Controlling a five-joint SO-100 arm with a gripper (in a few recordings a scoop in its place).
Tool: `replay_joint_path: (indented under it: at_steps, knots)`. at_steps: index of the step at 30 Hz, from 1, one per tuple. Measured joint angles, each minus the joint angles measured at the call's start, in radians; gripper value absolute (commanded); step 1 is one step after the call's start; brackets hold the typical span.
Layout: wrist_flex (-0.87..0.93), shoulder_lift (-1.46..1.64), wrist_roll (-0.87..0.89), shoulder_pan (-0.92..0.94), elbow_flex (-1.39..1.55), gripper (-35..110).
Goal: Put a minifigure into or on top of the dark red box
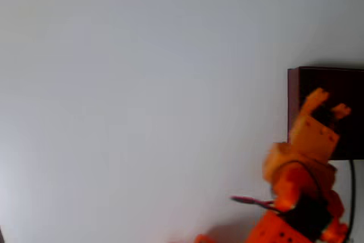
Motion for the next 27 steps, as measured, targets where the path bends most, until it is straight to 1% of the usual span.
replay_joint_path:
  at_steps: [5, 8, 11, 13, 14, 19, 21, 24, 26, 27]
  knots:
    - [-0.064, -0.184, -0.155, 0.115, -0.130, 2]
    - [-0.086, -0.324, -0.224, 0.132, -0.229, 12]
    - [-0.101, -0.443, -0.273, 0.137, -0.302, 17]
    - [-0.130, -0.472, -0.314, 0.143, -0.319, 23]
    - [-0.144, -0.472, -0.333, 0.146, -0.321, 23]
    - [-0.155, -0.463, -0.442, 0.112, -0.319, 19]
    - [-0.155, -0.408, -0.522, 0.084, -0.299, 17]
    - [-0.140, -0.272, -0.661, 0.031, -0.219, 12]
    - [-0.138, -0.127, -0.746, -0.017, -0.120, 0]
    - [-0.146, -0.043, -0.795, -0.046, -0.064, 0]
